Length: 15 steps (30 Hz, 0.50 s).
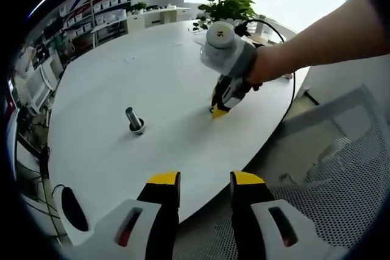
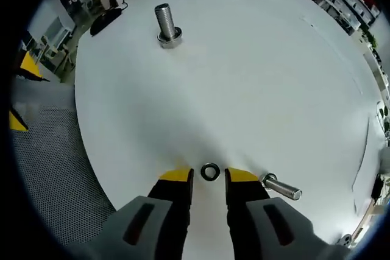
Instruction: Place the washer onto the threaded stud by aligning its center hole with the stud, sliding it down to the base, and recovering from edge contact or off-axis alignment until the washer reaches the visible bottom stop.
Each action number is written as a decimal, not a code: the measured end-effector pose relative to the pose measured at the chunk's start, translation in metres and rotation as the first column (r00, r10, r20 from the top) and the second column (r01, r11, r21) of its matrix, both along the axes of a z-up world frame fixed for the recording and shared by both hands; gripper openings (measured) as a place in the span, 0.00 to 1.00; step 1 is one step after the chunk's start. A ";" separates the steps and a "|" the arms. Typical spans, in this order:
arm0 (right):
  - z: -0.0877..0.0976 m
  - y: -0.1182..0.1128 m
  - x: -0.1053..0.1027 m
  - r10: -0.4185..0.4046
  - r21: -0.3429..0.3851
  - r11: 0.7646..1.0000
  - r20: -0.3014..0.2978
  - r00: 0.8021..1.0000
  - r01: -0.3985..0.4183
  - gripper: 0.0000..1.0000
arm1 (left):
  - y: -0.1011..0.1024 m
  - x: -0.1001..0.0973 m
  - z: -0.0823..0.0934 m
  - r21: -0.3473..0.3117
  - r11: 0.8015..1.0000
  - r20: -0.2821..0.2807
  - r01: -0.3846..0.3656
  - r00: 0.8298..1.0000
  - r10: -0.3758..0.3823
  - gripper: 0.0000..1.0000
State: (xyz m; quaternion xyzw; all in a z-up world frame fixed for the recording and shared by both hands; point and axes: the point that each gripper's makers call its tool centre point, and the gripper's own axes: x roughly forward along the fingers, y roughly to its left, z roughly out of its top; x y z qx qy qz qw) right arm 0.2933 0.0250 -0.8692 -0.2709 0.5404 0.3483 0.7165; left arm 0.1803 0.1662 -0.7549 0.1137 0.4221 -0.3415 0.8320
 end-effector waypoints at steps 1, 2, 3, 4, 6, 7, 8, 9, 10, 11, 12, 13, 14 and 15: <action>-0.001 0.000 0.002 0.003 -0.006 1.000 -0.010 1.000 -0.003 0.23 | 0.000 0.000 0.000 0.000 1.000 0.000 0.000 1.000 0.000 0.31; -0.001 0.000 0.002 0.000 -0.014 1.000 -0.018 1.000 0.000 0.22 | 0.000 0.000 -0.001 0.002 1.000 -0.002 0.001 1.000 -0.001 0.31; 0.000 0.000 0.001 0.014 -0.033 0.999 -0.031 0.999 -0.015 0.21 | 0.000 0.000 -0.001 0.003 1.000 -0.002 0.001 1.000 -0.001 0.31; 0.000 0.000 0.000 0.037 -0.045 0.998 -0.036 0.999 -0.038 0.21 | 0.001 0.000 0.000 0.002 1.000 0.000 0.000 1.000 0.000 0.31; 0.000 0.002 -0.002 0.055 -0.058 0.997 -0.041 0.998 -0.058 0.20 | 0.001 0.000 0.000 0.000 1.000 0.002 -0.001 1.000 0.001 0.31; 0.000 0.002 -0.003 0.059 -0.062 0.996 -0.042 0.997 -0.061 0.20 | 0.001 0.000 0.000 0.000 1.000 0.001 -0.001 1.000 0.001 0.31; 0.000 0.003 -0.004 0.071 -0.069 0.995 -0.045 0.996 -0.074 0.19 | 0.001 0.000 0.000 0.002 1.000 0.000 -0.001 1.000 0.001 0.31; 0.000 0.003 -0.004 0.091 -0.074 0.993 -0.047 0.995 -0.094 0.18 | 0.001 0.000 0.000 0.003 1.000 0.001 0.000 1.000 0.000 0.31; 0.001 0.005 -0.005 0.135 -0.078 0.987 -0.046 0.990 -0.138 0.17 | 0.000 0.000 0.000 0.001 1.000 0.002 0.000 1.000 0.000 0.31; 0.000 0.006 -0.006 0.151 -0.076 0.985 -0.045 0.988 -0.154 0.16 | 0.001 0.000 0.000 0.001 1.000 0.002 0.000 1.000 0.000 0.31; 0.000 0.006 -0.006 0.147 -0.074 0.986 -0.045 0.988 -0.151 0.15 | 0.001 0.000 0.000 0.004 1.000 0.002 0.001 1.000 -0.001 0.30; 0.001 0.006 -0.008 0.146 -0.073 0.986 -0.044 0.988 -0.149 0.15 | 0.001 0.000 0.000 0.005 1.000 0.002 0.001 1.000 -0.001 0.30; 0.002 0.007 -0.009 0.145 -0.070 0.987 -0.044 0.988 -0.148 0.14 | 0.001 0.000 0.000 0.005 1.000 0.002 0.000 1.000 0.000 0.30; 0.002 0.007 -0.008 0.141 -0.064 0.988 -0.048 0.989 -0.144 0.14 | 0.001 0.000 0.000 0.004 1.000 0.001 -0.002 1.000 0.002 0.30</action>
